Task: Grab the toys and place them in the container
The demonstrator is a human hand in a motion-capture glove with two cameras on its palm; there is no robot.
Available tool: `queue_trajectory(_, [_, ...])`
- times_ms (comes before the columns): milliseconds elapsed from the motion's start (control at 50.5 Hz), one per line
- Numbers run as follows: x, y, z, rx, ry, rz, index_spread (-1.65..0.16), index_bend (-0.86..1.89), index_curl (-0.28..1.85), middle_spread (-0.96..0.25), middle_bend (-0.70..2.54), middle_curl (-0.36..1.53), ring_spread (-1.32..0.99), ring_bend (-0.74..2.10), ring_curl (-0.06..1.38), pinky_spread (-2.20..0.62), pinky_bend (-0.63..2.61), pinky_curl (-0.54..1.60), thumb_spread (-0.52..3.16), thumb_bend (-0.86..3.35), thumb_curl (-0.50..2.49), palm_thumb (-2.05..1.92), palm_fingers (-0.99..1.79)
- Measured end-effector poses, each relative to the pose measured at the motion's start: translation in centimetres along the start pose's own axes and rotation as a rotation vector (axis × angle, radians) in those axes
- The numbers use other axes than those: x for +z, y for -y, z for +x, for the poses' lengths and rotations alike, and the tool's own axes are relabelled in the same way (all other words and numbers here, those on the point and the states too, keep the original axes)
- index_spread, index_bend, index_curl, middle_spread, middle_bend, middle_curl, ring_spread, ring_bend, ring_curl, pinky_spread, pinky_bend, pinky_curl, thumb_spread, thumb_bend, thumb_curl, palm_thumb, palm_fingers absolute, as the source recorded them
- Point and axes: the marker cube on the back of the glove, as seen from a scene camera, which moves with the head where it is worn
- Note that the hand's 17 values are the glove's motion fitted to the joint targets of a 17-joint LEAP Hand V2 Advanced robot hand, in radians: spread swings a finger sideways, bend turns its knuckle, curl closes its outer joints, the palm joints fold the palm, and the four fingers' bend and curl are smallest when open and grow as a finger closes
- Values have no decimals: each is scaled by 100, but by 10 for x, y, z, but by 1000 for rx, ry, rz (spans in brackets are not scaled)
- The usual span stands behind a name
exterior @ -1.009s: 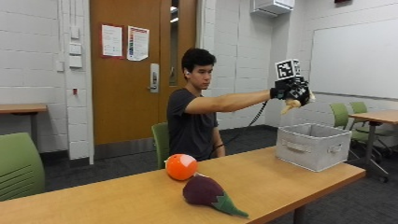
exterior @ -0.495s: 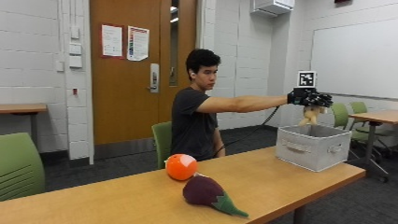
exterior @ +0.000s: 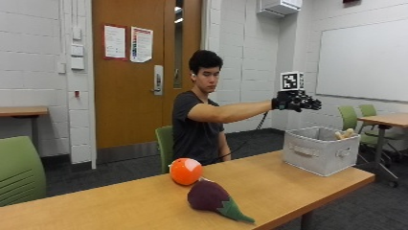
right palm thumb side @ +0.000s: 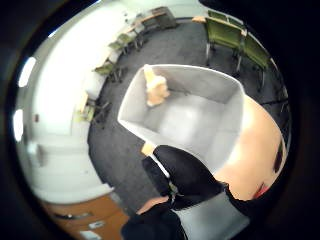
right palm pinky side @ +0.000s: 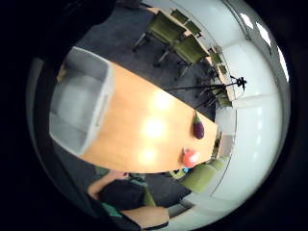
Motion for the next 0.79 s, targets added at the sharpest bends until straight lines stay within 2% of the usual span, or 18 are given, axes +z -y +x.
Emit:
queue_trajectory(40, [-2,-16,15,-53,27,-7,-30,3,60,5,35,49,-5,59,26,-4,87,34,105,-6,42,-5,-21])
queue_trajectory(119, [-4,-41,63,120,-29,-30,-30,8,55,4,34,48,-6,57,26,-3,84,33,105,-6,39,-6,-15])
queue_trajectory(178, [-9,-68,86,86,-20,-33,-30,9,52,4,34,48,-7,57,26,-3,81,32,106,-6,38,-6,-13])
queue_trajectory(277, [-14,-100,142,307,-77,-33,-29,10,47,2,33,47,-8,56,26,-3,79,31,106,-6,35,-6,-10])
queue_trajectory(376, [-18,-140,207,419,-78,-34,-29,10,43,0,34,47,-10,57,26,-2,77,31,106,-6,33,-6,-8])
queue_trajectory(574, [-12,-220,282,504,-94,-39,-29,11,36,-4,36,46,-15,61,27,-4,77,31,106,-5,29,-5,-3])
queue_trajectory(792, [11,-286,328,575,-85,-73,-29,15,34,-6,37,46,-22,62,28,-9,76,32,105,-5,27,-5,0])
